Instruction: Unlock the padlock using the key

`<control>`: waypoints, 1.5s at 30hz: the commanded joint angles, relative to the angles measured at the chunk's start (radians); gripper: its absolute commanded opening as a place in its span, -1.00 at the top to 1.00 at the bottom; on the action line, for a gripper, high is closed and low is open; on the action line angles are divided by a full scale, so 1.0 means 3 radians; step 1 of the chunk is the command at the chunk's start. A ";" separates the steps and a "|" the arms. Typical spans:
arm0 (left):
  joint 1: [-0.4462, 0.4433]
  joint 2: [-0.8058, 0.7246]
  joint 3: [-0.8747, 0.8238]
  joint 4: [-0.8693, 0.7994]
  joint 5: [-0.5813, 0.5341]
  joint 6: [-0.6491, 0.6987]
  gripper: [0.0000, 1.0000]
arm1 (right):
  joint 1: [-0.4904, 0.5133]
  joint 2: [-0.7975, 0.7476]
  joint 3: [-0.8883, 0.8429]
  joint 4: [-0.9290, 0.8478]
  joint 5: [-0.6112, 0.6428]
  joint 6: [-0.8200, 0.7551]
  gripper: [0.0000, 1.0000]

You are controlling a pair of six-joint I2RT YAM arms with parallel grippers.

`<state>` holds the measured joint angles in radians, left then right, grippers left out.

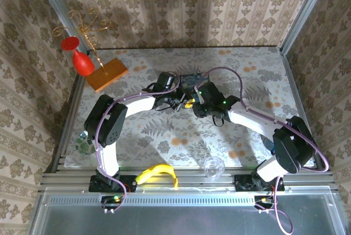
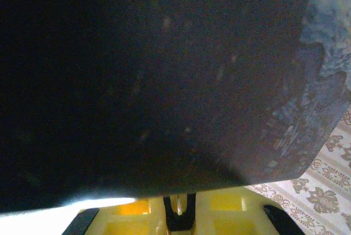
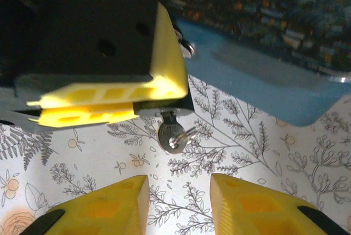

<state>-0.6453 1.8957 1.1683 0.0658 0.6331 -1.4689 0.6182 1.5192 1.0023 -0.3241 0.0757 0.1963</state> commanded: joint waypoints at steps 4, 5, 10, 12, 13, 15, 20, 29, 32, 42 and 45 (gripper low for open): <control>0.0024 -0.0091 0.0145 -0.0029 0.0160 0.0054 1.00 | 0.0056 0.0168 0.0228 -0.0143 0.0171 -0.0272 0.29; 0.0024 -0.0086 0.0145 -0.0030 0.0165 0.0053 1.00 | 0.0061 0.0200 0.0255 -0.0153 0.0172 -0.0289 0.29; 0.0024 -0.0084 0.0140 -0.0030 0.0170 0.0053 1.00 | 0.0082 0.0317 0.0368 -0.0163 0.0172 -0.0356 0.32; 0.0024 -0.0084 0.0141 -0.0028 0.0170 0.0051 1.00 | 0.0087 0.0349 0.0401 -0.0164 0.0179 -0.0370 0.33; 0.0024 -0.0085 0.0145 -0.0024 0.0175 0.0046 1.00 | 0.0087 0.0368 0.0409 -0.0168 0.0184 -0.0379 0.34; 0.0024 -0.0086 0.0153 -0.0021 0.0181 0.0047 1.00 | 0.0087 0.0391 0.0427 -0.0158 0.0185 -0.0396 0.35; 0.0024 -0.0081 0.0151 -0.0003 0.0193 0.0038 1.00 | 0.0092 0.0457 0.0462 -0.0173 0.0195 -0.0432 0.39; 0.0024 -0.0081 0.0133 0.0052 0.0211 -0.0007 1.00 | 0.0125 0.0525 0.0468 -0.0140 0.0326 -0.0473 0.48; 0.0020 -0.0081 0.0127 0.0057 0.0221 -0.0016 1.00 | 0.0148 0.0549 0.0478 -0.0127 0.0389 -0.0495 0.51; -0.0011 -0.0061 0.0077 0.0163 0.0234 -0.0068 1.00 | 0.0150 0.0566 0.0453 -0.0017 0.0382 -0.0320 1.00; -0.0017 -0.0046 0.0055 0.0203 0.0232 -0.0060 1.00 | 0.0059 0.0568 0.0436 0.0056 -0.0035 -0.0071 1.00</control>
<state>-0.6399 1.8957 1.1721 0.0608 0.6472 -1.4738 0.6537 1.6733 1.1206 -0.3443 0.1711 0.1024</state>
